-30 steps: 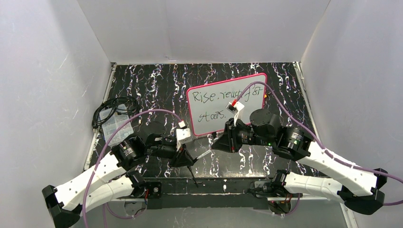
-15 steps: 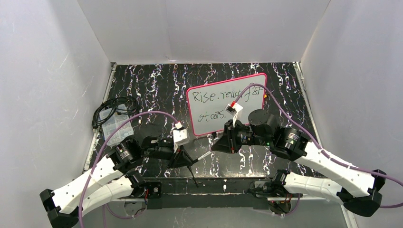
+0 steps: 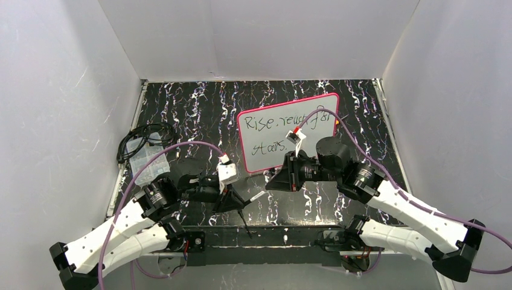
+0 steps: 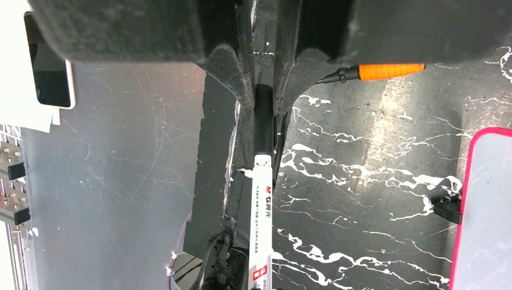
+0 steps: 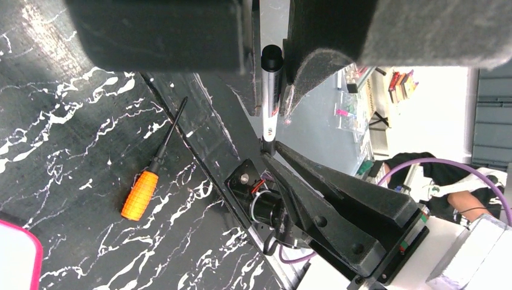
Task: Write a sentence on the whiteboard
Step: Close the whiteboard marker.
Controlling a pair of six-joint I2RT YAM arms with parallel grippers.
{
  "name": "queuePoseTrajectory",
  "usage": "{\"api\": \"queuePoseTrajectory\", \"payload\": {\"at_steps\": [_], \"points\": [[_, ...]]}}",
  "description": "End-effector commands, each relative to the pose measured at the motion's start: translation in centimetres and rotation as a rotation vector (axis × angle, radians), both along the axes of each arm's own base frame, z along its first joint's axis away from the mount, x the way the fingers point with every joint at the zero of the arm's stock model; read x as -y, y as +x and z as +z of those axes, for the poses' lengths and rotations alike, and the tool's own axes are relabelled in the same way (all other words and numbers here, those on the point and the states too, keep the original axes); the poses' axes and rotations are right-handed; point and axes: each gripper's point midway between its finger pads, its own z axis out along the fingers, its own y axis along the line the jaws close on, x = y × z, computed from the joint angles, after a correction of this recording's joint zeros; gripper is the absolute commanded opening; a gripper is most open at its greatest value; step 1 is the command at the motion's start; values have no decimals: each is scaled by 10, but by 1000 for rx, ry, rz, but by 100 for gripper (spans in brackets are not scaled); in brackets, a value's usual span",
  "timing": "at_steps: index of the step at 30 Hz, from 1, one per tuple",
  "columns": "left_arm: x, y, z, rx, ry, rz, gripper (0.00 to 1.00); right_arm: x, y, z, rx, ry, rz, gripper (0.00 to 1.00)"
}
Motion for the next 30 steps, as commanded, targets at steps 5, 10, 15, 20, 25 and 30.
{"api": "queuePoseTrajectory", "payload": {"at_steps": [5, 10, 15, 20, 25, 30], "points": [[7, 8, 24, 65, -86, 22, 0, -11, -3, -12, -25, 28, 55, 1], [7, 9, 24, 65, -80, 29, 0, -12, -2, -27, -59, 66, 51, 1], [0, 9, 21, 56, -43, 49, 0, -9, 1, -34, -107, 162, 49, 1], [-5, 6, 19, 40, -26, 61, 16, -6, 3, -44, -122, 167, 56, 1], [-7, 6, 21, 37, -23, 73, 35, -4, 6, -48, -137, 188, 49, 1], [-8, 6, 21, 28, -13, 80, 50, -3, 8, -46, -142, 204, 43, 1]]}}
